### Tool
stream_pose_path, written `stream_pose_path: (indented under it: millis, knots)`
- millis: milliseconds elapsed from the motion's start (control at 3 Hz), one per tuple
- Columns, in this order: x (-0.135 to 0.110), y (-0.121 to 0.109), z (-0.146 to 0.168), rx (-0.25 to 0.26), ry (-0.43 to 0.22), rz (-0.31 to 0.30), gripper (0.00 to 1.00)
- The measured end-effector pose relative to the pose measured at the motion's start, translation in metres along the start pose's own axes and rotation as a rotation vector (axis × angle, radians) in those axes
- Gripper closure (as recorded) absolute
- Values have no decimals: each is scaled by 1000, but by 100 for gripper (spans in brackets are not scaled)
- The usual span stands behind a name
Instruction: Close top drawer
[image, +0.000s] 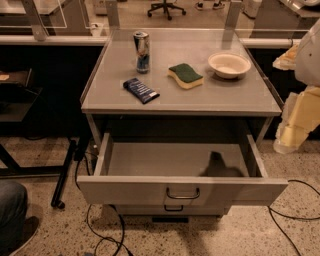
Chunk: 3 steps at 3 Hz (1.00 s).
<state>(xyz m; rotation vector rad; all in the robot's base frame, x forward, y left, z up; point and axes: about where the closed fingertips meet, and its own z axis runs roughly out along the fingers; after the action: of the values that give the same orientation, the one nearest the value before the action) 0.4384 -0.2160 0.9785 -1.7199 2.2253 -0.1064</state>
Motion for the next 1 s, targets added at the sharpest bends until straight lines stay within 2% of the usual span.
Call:
stream_pose_path:
  millis: [333,1000]
  knots:
    - [0,0,0,0,0,0,1]
    - [0,0,0,0,0,0,46]
